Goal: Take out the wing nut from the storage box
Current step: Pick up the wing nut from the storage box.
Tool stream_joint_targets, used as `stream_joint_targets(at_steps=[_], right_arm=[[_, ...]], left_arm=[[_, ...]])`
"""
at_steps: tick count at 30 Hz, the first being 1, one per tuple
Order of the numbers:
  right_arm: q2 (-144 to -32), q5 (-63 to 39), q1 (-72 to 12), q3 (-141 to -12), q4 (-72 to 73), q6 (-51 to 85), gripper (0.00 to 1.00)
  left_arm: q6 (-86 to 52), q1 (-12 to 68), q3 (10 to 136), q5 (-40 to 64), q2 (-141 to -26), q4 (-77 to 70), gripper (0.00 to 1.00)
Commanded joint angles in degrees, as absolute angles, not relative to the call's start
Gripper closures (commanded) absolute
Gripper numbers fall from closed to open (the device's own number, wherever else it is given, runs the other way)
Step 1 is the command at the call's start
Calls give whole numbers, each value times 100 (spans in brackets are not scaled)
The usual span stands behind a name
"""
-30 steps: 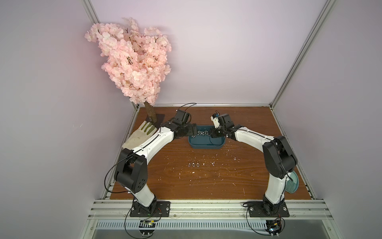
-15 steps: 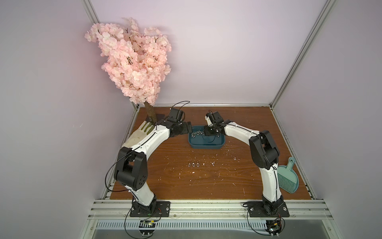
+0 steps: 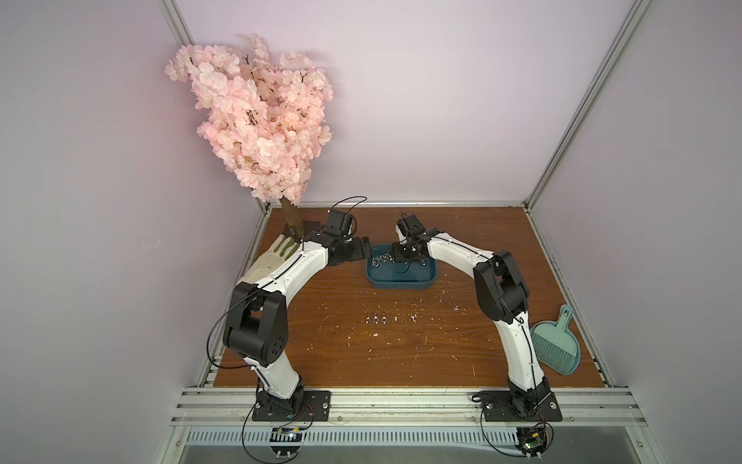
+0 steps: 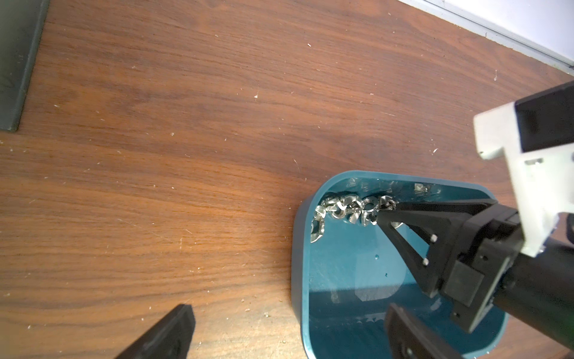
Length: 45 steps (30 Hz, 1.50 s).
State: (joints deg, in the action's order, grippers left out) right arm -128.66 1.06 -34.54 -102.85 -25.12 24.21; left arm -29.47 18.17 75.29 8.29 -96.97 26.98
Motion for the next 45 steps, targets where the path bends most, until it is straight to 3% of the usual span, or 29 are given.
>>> stream_joint_targets(at_steps=[1, 14, 45], right_arm=[[-12907, 253, -3498, -10484, -2715, 2502, 61], [-12597, 676, -3693, -10380, -2707, 2569, 63], [-13104, 960, -3767, -10699, -3099, 2865, 67]], left_arm=[[-2820, 1723, 7717, 918, -9751, 2703, 0], [-2815, 1679, 7708, 984, -9784, 2706, 0], [-2769, 1629, 7673, 1113, -9791, 2707, 0]])
